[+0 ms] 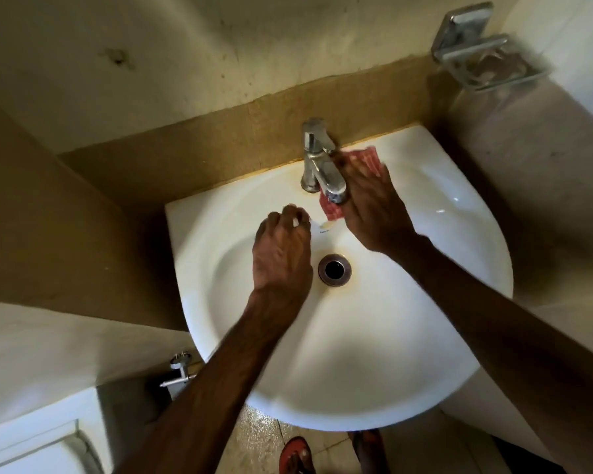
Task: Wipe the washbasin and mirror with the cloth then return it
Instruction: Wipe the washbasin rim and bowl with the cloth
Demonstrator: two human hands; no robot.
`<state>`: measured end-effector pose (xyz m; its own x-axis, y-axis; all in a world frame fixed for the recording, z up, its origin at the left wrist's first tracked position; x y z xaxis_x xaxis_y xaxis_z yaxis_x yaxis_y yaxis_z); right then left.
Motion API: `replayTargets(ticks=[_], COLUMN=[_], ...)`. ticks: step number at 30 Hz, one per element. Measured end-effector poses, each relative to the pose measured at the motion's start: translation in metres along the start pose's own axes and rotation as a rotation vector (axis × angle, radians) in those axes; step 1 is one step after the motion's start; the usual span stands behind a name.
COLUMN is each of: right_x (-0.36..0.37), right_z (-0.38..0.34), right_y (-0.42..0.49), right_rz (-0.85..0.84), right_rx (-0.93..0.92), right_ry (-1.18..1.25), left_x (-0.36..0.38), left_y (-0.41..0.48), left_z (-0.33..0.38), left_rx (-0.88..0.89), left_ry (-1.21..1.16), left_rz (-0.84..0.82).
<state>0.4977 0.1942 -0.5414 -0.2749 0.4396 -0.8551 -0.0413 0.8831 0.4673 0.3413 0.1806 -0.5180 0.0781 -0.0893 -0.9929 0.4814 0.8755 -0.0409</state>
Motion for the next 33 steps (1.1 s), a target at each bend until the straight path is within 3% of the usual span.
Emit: replayTargets(ticks=[5,11,19,26,29,33], right_x=[0.004,-0.005,0.004,-0.014,-0.038,-0.032], right_z=[-0.002,0.006,0.004,0.047,0.096,0.109], right_y=[0.022,-0.024,0.018,0.002,0.000,0.004], right_rz=[0.064,-0.167,-0.074,-0.162,-0.006,0.095], right_rx=[0.066,-0.051,0.044,-0.074,0.027,0.359], right_ry=[0.055,0.048,-0.034,-0.043,-0.134,-0.215], left_x=[-0.009,-0.014,-0.012,-0.013,-0.014,-0.013], left_y=[0.006,0.006,0.005,0.003,0.004,0.006], left_z=[-0.007,-0.002,0.007,0.010,0.009,0.014], left_rx=[-0.144,-0.185,-0.230,-0.253,-0.241,-0.239], left_ry=[-0.142,-0.150,-0.167,-0.187,-0.183,-0.180], left_rz=[0.066,0.049,0.007,-0.006,-0.013,-0.006])
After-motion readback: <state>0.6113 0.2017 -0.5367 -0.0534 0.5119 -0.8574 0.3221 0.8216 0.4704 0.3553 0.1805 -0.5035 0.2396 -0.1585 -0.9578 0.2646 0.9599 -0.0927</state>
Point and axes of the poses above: each hand's wrist, its own y-axis towards the middle knuckle, its own x-axis out of the palm, z = x × y, the point moved 7 cm from there along y, towards the middle knuckle, and after that the axes turned 2 degrees about x, right-handed, at the moved point
